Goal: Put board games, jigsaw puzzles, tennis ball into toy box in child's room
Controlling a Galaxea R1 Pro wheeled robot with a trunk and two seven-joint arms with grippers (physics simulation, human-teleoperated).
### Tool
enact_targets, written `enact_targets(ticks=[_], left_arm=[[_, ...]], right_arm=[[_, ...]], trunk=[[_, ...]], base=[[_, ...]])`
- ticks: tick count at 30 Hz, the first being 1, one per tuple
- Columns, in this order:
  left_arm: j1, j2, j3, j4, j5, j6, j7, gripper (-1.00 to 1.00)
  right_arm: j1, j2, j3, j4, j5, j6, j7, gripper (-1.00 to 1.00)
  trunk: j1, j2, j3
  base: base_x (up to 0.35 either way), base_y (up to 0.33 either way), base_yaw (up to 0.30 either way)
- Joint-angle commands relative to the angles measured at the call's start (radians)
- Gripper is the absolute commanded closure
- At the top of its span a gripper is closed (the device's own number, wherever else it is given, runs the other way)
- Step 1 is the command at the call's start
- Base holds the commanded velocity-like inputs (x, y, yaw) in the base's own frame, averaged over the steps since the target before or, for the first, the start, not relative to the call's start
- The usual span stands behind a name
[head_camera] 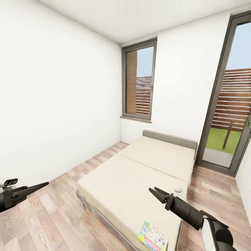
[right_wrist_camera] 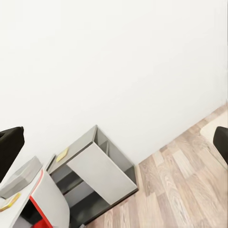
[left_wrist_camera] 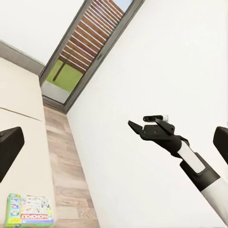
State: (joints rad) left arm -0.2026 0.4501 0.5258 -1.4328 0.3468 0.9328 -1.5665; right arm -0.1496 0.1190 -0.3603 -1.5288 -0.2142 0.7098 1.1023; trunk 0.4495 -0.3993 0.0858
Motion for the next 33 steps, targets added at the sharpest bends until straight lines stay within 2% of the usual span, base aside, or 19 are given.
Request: enact_targets(ticks=[1,19,33], left_arm=[[0.0,0.0,0.0,0.0,-0.001,0.011,-0.004,-1.0],[0.0,0.001,0.0,0.0,0.0,0.011,-0.004,-1.0],[0.0,0.001,0.0,0.0,0.0,0.009,-0.004,-1.0]], right_arm=[[-0.001,0.001,-0.002,0.001,-0.002,0.007,0.003,-1.0],[-0.001,0.001,-0.002,0.018,-0.002,0.005,0.002,-1.0],[-0.001,0.002,-0.002,0.022,-0.002,0.005,0.002,-1.0]], trunk=[[0.001,-0.001,0.0],[0.001,-0.001,0.017],[0.001,-0.001,0.03]], base=[[0.063,0.07,-0.255],[0.097,0.19,-0.255],[0.038,0.038,-0.255]])
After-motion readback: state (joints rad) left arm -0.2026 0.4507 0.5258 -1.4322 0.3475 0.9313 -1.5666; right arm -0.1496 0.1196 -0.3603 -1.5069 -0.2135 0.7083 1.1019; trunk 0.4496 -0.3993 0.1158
